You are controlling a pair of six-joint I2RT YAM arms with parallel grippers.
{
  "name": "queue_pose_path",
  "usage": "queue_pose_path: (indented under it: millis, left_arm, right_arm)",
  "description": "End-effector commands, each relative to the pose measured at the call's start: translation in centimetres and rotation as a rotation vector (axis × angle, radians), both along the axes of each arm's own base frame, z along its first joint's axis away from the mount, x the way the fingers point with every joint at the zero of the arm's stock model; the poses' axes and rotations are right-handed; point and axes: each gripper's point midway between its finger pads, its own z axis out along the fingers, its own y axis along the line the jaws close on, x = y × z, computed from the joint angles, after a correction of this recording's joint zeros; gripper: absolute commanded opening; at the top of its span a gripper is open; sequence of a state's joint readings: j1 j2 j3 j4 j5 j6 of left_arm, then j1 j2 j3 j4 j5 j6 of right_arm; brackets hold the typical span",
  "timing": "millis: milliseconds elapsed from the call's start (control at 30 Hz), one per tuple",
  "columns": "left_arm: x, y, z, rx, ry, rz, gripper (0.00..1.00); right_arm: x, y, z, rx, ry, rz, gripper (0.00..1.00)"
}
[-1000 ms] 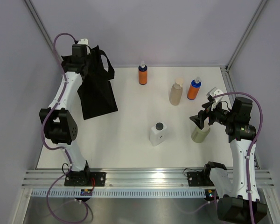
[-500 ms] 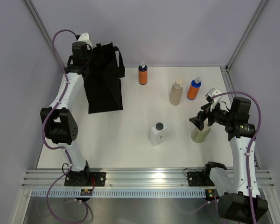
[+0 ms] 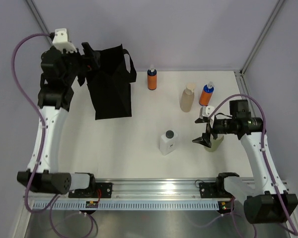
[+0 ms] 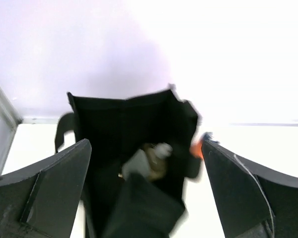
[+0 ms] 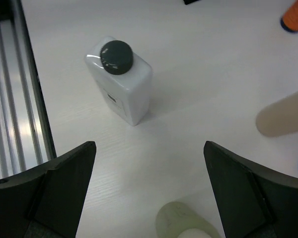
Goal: Place the personal care products into the canvas bag
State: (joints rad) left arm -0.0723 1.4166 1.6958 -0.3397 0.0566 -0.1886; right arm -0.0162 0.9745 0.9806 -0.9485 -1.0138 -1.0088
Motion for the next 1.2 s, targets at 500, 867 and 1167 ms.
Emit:
queue_pose_path:
  millis: [500,867,1167]
  left_arm:
    - [-23.8,-5.7,-16.0,-0.233,0.216,-0.376,0.99]
    - [-25.4,-7.4,-19.1,-0.338,0.296,-0.458,0.99]
    - [-24.7,-9.8,-22.2,-0.474,0.431,-0.532,0.99]
  right_arm:
    - [0.0,9.1,-5.1,-0.242,-0.017,0.627,0.99]
    - [2.3,10.3,-6.7,-0.292,-0.002,0.565,1.00]
    - [0.7,11.0,-9.3,-0.283,0.086,0.642,0.85]
